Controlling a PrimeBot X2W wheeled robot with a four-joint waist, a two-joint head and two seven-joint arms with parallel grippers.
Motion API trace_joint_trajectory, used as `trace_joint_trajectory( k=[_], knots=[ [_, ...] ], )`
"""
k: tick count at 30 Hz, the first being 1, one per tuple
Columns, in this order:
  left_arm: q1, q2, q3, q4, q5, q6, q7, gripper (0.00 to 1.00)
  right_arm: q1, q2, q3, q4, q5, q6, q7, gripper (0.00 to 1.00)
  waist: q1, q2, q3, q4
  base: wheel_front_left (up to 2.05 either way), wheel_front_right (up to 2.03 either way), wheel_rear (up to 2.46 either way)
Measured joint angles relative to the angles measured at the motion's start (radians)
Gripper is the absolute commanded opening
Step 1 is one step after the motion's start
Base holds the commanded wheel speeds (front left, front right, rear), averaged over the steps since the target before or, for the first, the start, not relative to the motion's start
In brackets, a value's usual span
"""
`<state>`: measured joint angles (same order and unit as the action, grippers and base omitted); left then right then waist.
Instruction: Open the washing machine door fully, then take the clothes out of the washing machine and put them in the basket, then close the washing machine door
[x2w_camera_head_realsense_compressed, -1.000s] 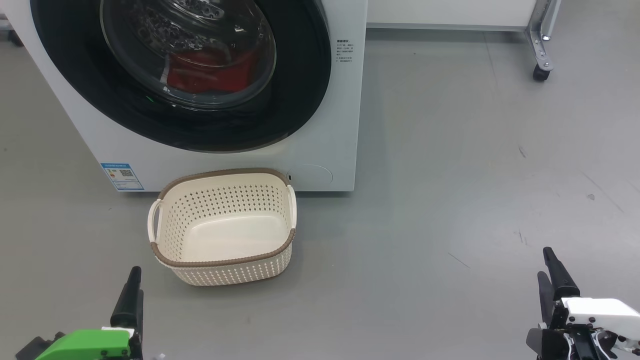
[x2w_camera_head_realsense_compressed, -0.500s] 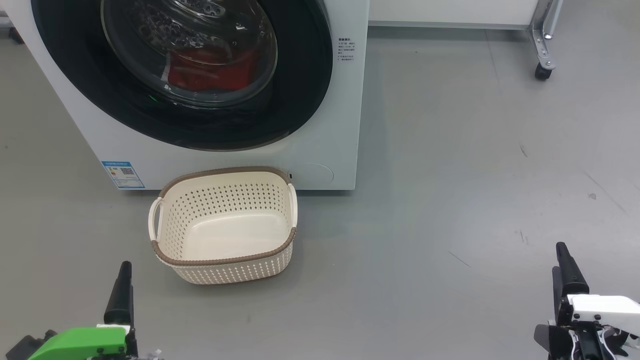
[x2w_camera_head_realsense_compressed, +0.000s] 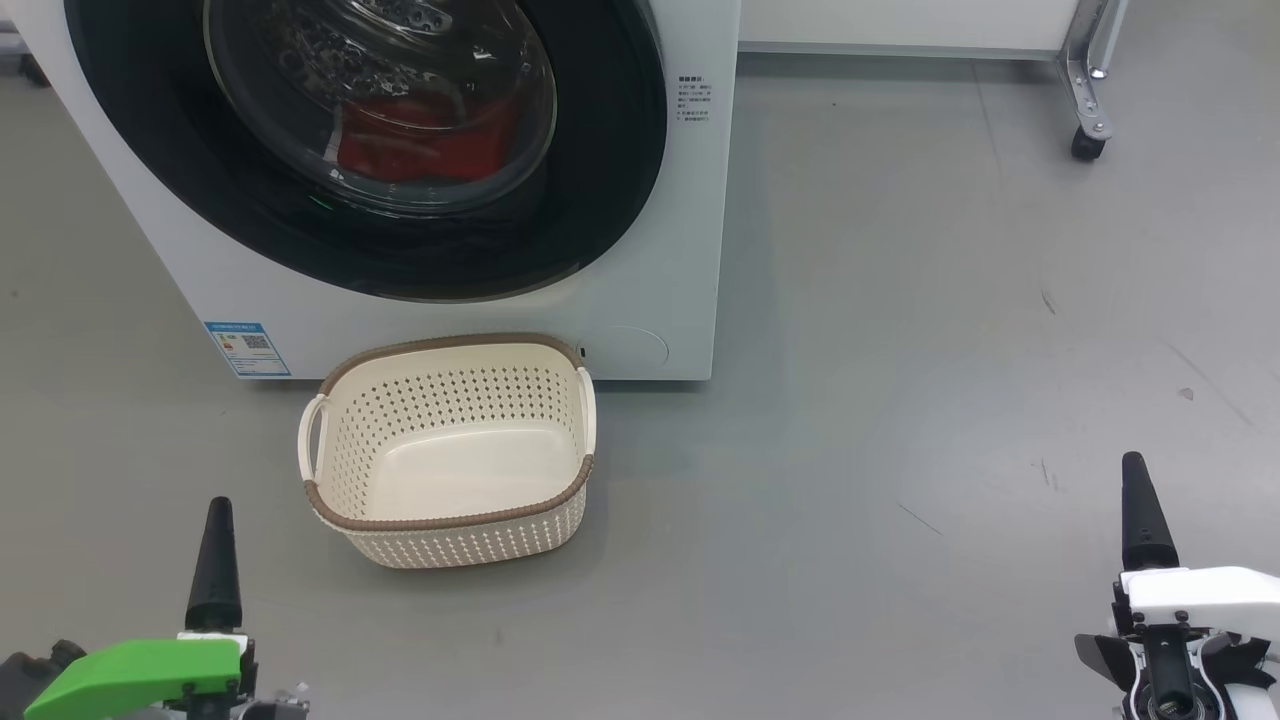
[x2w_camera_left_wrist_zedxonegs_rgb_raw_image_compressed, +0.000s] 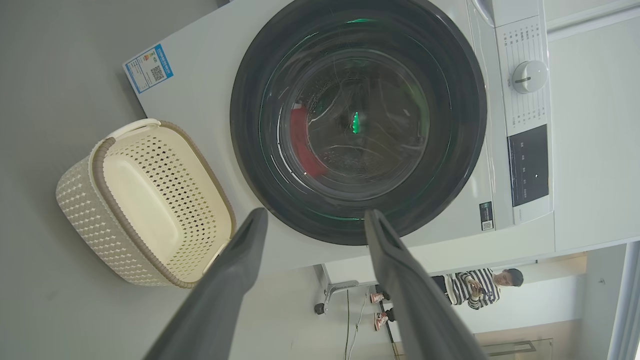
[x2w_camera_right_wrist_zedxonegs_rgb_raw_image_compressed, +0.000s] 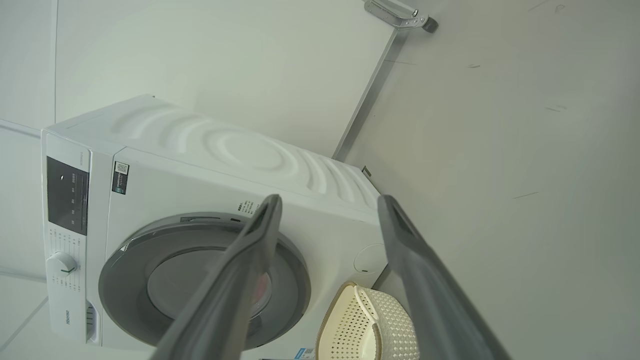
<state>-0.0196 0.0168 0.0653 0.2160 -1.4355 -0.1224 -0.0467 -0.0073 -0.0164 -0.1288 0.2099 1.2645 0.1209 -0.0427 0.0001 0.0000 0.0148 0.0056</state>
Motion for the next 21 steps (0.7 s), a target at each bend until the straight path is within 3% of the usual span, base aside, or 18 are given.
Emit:
trace_joint_trajectory(
  k=[21],
  knots=[
    [-0.006,0.002,-0.021,-0.102,0.427,0.000,-0.074,1.00,-0.012,-0.026,0.103,-0.105,-0.416,0.000,-0.073,1.00,0.0000,0.0000,-0.012,0.007,0.00,0.00,0.00]
  ],
)
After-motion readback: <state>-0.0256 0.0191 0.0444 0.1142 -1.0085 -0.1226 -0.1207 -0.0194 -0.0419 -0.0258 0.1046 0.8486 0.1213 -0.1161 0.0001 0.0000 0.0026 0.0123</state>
